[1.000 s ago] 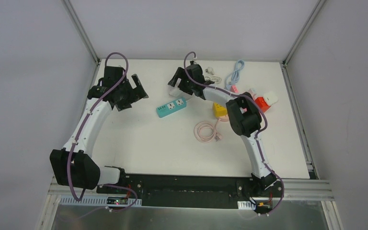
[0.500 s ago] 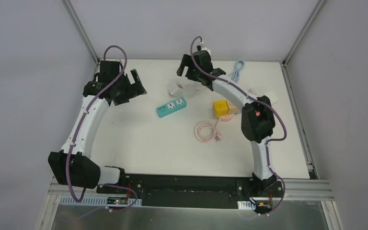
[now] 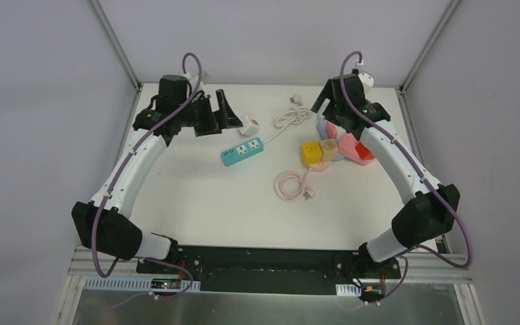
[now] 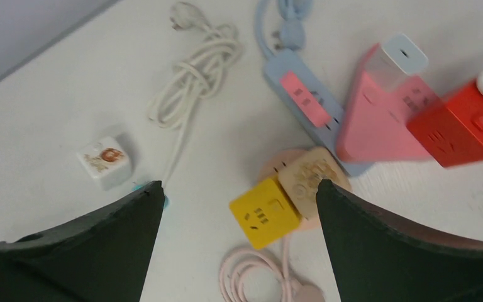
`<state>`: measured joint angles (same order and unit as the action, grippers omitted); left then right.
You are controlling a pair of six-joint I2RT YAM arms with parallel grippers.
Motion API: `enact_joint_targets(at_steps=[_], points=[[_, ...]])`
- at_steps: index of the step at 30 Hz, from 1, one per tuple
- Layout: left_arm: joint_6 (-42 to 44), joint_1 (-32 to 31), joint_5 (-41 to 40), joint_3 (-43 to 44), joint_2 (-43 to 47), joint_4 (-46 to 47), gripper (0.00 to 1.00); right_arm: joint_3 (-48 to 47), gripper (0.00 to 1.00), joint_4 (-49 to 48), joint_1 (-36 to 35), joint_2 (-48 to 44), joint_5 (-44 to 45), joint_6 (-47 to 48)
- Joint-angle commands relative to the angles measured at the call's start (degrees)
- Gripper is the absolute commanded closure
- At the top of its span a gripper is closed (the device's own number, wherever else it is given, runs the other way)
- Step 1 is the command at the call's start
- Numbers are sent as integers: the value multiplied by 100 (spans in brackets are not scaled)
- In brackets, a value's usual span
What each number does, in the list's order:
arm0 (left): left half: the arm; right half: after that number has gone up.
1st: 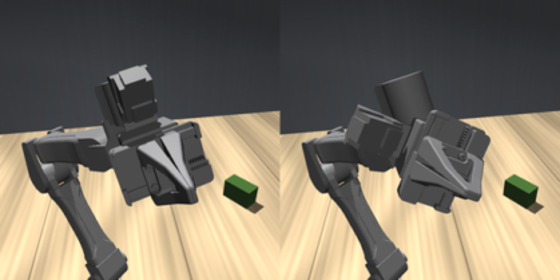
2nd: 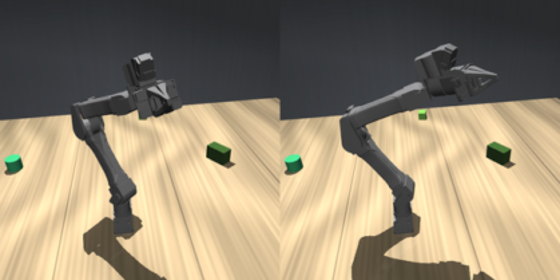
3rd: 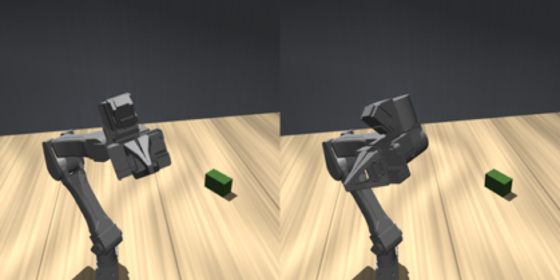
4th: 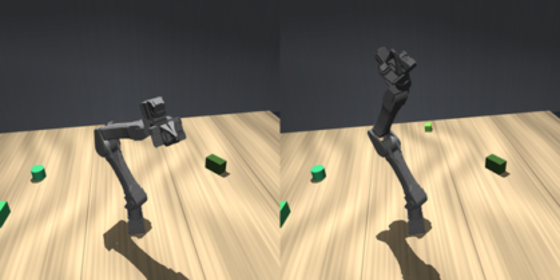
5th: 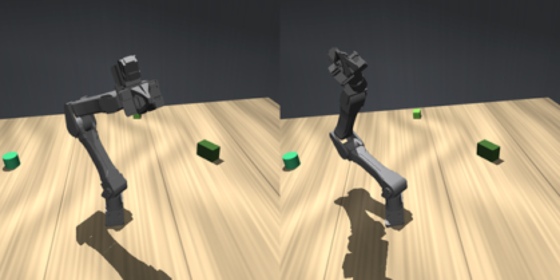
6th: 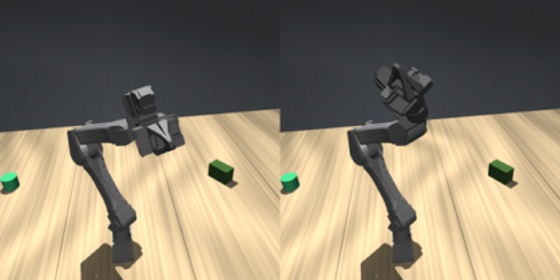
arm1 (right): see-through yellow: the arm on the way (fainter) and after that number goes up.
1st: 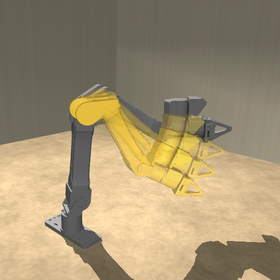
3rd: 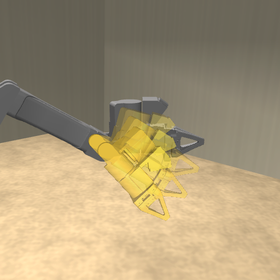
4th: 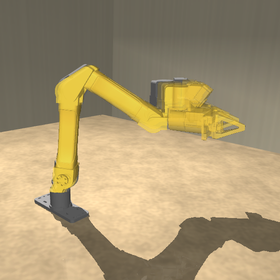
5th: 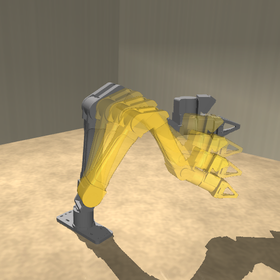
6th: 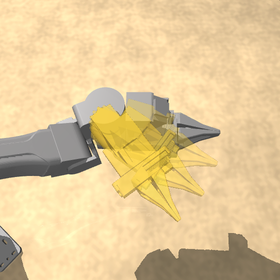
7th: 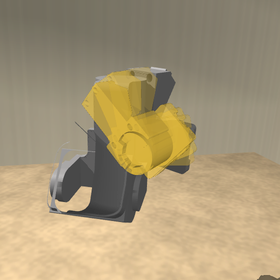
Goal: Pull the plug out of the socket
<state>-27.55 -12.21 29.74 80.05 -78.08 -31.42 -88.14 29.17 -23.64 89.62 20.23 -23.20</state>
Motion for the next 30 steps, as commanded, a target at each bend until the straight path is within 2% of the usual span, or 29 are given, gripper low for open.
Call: enact_joint_targets(at_steps=[1,5,9,12,15,18,22,25,30], points=[[-423,-858,178,69,-552,761,3,597,7,1224,365,-519,-11,-498],[-648,-1515,-87,518,-1348,824,5,956,7,1292,750,-690,-442,-436],[-793,-1913,-276,1014,-2039,855,7,1101,8,1199,1057,-576,-810,-437],[-521,-2161,-401,1291,-2406,1095,8,1149,12,1090,1200,-334,-1016,-580],[331,-2430,-658,1549,-2690,1399,7,1101,18,974,1262,-57,-1214,-726],[1558,-2663,-919,1889,-3004,1396,7,990,23,970,1283,160,-1413,-818],[2933,-2833,-759,2028,-3318,1709,8,981,26,983,1291,361,-1543,-919],[3502,-2925,-438,2086,-3538,1959,10,986,28,965,1316,457,-1602,-1073],[3815,-3079,-642,2624,-4088,2040,9,1015,36,893,1353,627,-1640,-1265]])
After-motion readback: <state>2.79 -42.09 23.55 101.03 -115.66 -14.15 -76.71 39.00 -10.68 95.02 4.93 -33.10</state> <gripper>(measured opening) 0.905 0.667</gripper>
